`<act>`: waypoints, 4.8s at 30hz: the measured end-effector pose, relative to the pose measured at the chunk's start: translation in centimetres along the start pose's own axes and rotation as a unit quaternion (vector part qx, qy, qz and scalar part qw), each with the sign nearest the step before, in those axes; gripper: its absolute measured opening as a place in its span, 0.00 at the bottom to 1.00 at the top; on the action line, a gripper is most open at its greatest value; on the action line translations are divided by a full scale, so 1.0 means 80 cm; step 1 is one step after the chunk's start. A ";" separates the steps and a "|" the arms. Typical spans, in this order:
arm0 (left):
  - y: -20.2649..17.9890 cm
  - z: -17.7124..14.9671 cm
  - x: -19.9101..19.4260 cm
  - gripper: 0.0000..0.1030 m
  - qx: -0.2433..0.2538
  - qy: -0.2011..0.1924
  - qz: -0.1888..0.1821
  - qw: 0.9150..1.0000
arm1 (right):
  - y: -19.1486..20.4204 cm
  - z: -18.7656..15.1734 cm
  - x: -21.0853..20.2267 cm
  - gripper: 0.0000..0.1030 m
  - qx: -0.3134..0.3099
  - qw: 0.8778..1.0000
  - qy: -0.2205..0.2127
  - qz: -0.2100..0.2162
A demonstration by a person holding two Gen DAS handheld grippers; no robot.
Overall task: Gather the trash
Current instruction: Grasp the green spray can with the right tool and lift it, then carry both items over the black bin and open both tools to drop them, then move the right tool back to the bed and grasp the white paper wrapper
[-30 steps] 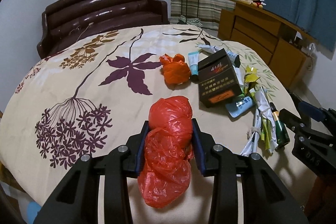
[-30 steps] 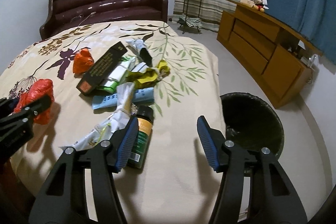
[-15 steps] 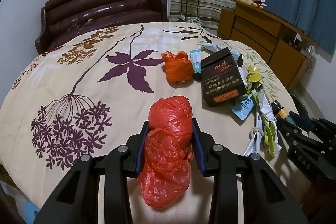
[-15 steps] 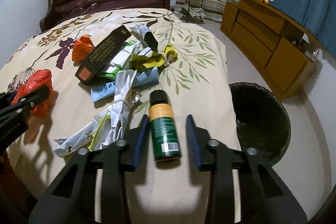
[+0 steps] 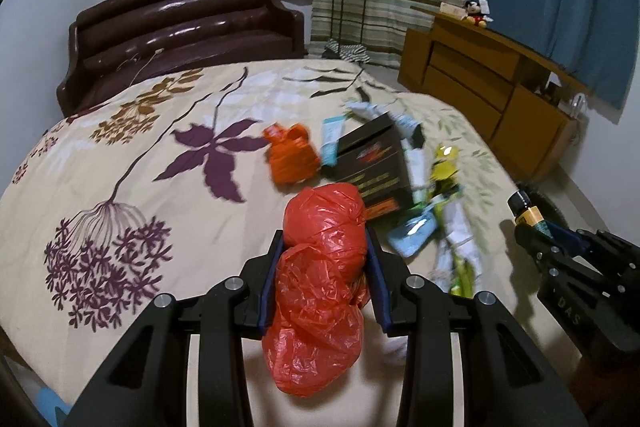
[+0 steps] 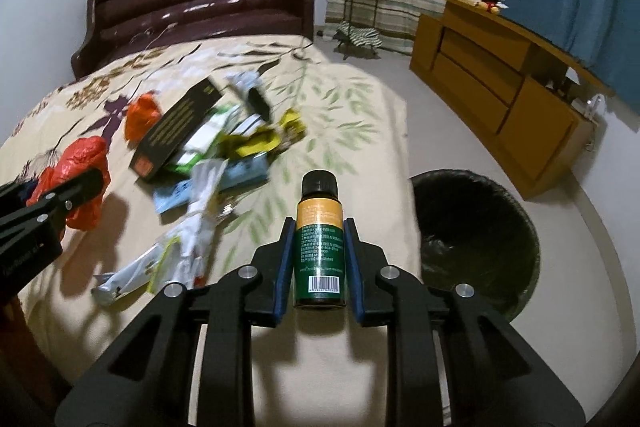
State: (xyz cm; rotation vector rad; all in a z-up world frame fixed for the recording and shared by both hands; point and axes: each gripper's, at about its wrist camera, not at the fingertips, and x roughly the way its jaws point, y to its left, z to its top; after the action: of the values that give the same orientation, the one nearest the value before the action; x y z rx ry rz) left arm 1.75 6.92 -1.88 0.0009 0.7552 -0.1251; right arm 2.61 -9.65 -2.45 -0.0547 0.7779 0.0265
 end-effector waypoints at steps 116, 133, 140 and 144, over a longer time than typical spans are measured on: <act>-0.033 0.044 0.019 0.64 0.026 -0.013 0.057 0.998 | -0.056 0.019 0.003 0.51 0.038 0.999 -0.022 -0.015; 0.079 0.013 0.004 0.72 -0.024 -0.002 0.112 0.993 | 0.054 0.020 -0.006 0.57 -0.021 0.999 -0.015 0.029; 0.086 0.007 0.003 0.72 -0.029 -0.001 0.107 0.994 | 0.077 0.012 0.005 0.53 -0.036 0.999 0.001 0.036; 0.085 0.006 0.003 0.72 -0.029 0.000 0.103 0.994 | 0.079 0.008 0.013 0.40 -0.034 0.999 0.014 0.040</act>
State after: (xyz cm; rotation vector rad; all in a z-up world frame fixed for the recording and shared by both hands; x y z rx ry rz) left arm 3.01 13.61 -1.96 0.0230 0.7542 0.0946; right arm 3.54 -3.34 -2.95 -0.0882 0.8061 0.1280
